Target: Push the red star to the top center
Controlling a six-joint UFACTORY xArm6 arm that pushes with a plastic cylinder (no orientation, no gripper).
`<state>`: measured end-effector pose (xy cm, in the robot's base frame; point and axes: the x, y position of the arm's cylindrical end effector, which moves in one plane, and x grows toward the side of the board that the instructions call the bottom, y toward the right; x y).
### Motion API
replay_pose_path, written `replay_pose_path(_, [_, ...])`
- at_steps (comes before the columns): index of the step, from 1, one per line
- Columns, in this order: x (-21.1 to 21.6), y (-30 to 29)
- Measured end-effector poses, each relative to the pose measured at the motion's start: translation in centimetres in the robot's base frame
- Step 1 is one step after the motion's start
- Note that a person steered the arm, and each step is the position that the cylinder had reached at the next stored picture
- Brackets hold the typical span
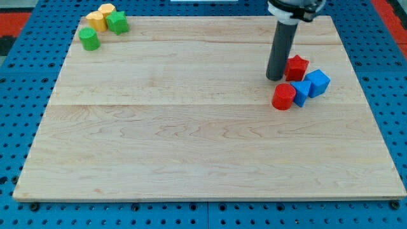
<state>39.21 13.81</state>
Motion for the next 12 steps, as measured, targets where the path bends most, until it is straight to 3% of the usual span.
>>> replay_pose_path(1, [0.3,4.2])
replay_pose_path(2, [-3.5,8.8])
replay_pose_path(3, [-10.1,5.9])
replay_pose_path(4, [-9.9,1.0])
replay_pose_path(5, [-12.5,8.1])
replay_pose_path(6, [-9.1,12.9])
replay_pose_path(7, [-5.4,8.2])
replay_pose_path(8, [-6.3,-0.4])
replay_pose_path(9, [-6.7,-4.3])
replay_pose_path(10, [-3.3,-3.1])
replay_pose_path(11, [-2.4,-7.4])
replay_pose_path(12, [-9.7,-14.9])
